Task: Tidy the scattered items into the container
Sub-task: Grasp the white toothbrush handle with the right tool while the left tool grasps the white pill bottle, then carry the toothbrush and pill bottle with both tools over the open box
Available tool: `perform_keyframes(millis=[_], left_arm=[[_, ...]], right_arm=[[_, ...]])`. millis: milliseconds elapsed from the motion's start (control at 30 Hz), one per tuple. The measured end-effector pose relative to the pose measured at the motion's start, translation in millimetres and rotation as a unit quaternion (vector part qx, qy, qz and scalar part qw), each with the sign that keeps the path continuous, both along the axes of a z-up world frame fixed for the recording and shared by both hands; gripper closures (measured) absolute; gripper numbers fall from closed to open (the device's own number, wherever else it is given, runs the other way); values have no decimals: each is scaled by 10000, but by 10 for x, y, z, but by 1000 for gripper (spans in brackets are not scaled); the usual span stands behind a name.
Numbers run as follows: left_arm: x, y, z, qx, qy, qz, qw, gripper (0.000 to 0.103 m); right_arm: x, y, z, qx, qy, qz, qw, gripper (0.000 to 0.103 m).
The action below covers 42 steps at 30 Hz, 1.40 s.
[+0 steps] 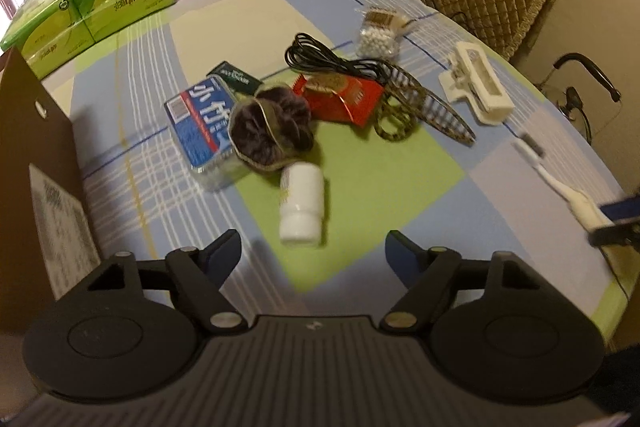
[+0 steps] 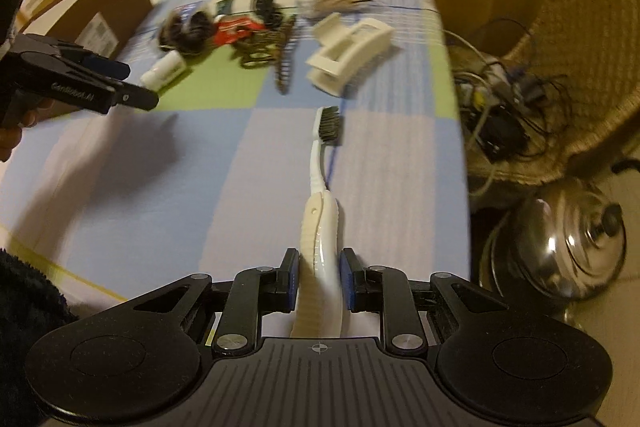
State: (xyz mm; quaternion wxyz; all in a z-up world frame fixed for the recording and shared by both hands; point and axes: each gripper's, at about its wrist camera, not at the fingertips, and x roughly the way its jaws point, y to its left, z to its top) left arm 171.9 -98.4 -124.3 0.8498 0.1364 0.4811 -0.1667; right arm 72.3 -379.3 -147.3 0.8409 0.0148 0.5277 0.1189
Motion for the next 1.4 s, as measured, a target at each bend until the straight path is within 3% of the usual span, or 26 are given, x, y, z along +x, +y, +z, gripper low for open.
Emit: perform_keyframes(millis=[200,267,367,800,1167,1400], left_arm=[[218,-11,-117,-29,-23,94,9999,51],[242,-3,-120,-165,-17,104,9998,66],[208,14,-100,-269,7,63,9996,80],[-556,201,-43,-152,494,205,9985,80],[-553,85,-56,-44,306,288,9991,74],[-640,99,-57,-37,255,417,9988,80]], right_arm=[[-30,2,15,18,-39,-178,9998,78],[-37,6,13,30,-52,-222,9997,78],[-21,31,-5,47,-71,-270,9996,78],[59,107,-27,54,-217,-187,9996,78],[209,219,-56,-27,-383,-64,9992,78],[239,296,-76,-121,-539,-90,9984,77]])
